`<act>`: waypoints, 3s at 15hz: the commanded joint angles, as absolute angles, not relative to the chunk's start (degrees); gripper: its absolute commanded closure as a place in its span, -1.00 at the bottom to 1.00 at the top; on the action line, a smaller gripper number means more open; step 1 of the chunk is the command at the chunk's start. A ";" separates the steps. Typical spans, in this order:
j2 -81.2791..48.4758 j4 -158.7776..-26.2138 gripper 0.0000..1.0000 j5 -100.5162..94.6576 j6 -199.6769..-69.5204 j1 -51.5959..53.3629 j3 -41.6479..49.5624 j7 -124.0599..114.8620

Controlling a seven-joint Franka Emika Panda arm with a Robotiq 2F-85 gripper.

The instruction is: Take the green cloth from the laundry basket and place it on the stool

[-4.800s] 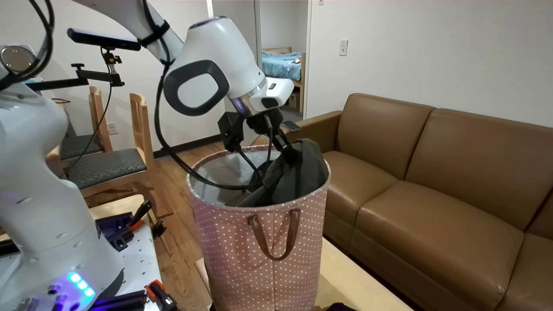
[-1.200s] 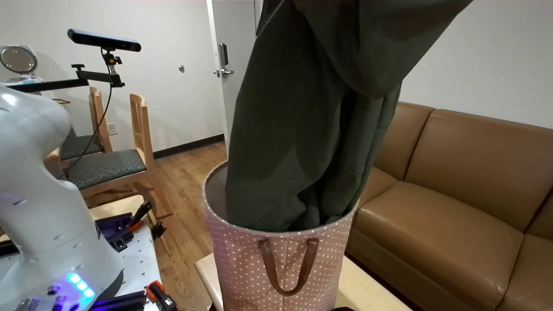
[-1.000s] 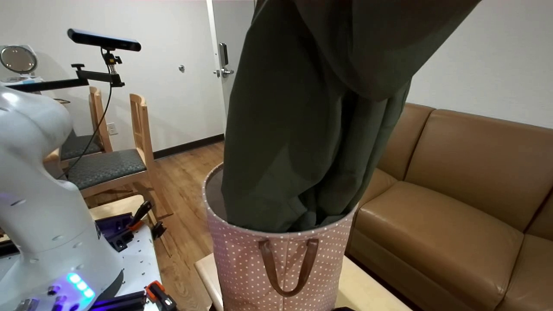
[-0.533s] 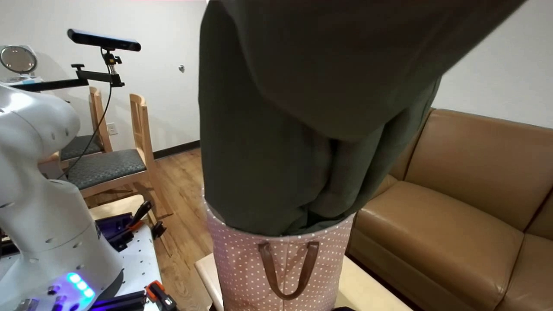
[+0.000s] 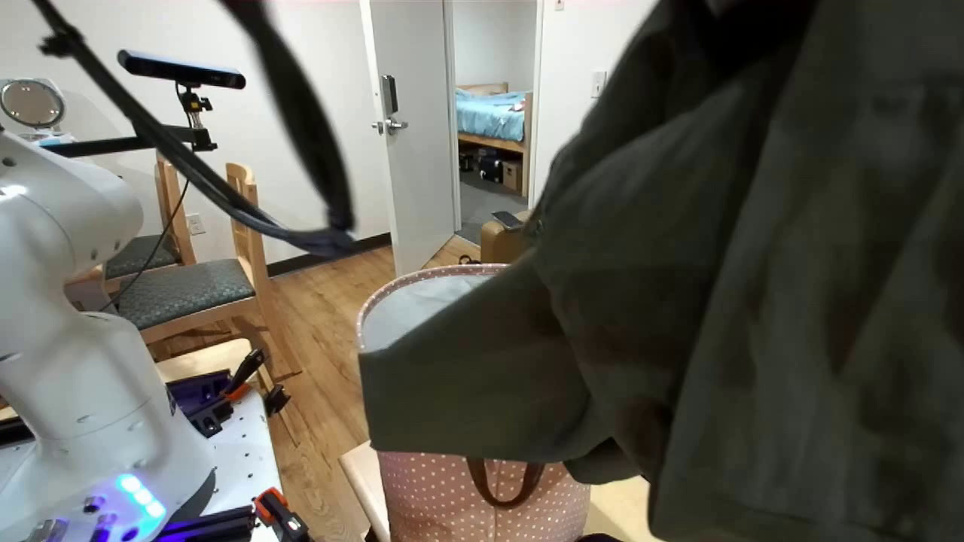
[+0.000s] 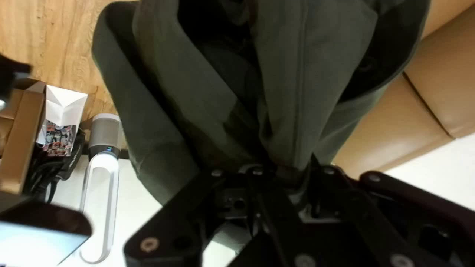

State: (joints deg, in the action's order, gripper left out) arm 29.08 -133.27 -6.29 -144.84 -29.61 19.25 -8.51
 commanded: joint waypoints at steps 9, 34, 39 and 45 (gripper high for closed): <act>-10.72 -124.14 0.93 -11.43 -149.69 -18.61 15.91 -4.07; -33.08 -108.14 -1.00 5.90 -144.61 -35.55 -2.68 30.47; -21.06 -112.92 -1.00 7.05 -139.14 -36.66 -0.75 38.60; -6.52 -123.88 -1.00 9.31 -140.24 -34.36 4.38 56.71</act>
State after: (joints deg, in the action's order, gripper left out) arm -13.46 -116.33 6.89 -139.38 -35.75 1.64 47.46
